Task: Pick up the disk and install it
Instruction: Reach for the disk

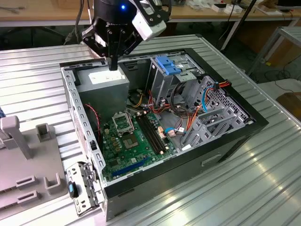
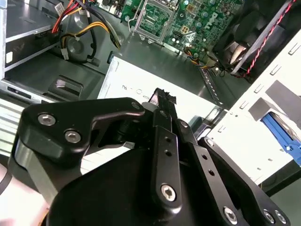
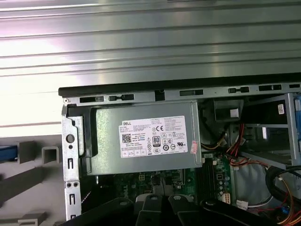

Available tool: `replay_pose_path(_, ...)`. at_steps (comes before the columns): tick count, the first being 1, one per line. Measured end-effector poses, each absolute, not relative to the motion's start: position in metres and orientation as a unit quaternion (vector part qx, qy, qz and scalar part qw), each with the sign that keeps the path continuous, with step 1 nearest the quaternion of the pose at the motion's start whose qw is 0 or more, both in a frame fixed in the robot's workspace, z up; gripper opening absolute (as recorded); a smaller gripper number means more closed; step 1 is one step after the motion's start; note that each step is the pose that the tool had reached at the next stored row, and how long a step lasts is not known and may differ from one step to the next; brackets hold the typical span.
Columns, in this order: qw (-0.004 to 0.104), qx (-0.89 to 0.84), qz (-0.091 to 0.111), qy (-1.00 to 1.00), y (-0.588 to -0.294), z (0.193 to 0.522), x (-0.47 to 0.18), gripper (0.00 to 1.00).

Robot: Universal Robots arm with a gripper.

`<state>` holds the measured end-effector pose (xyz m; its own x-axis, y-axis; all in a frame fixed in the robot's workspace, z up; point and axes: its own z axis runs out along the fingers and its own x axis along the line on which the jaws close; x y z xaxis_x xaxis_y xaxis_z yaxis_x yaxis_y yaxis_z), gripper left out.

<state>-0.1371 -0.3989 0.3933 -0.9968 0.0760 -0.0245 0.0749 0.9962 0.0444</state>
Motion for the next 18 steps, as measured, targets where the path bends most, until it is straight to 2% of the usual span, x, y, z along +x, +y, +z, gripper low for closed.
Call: replay_pose_path(18,0.013,0.038,0.022,0.999,-0.399,0.393,-0.168,0.11)
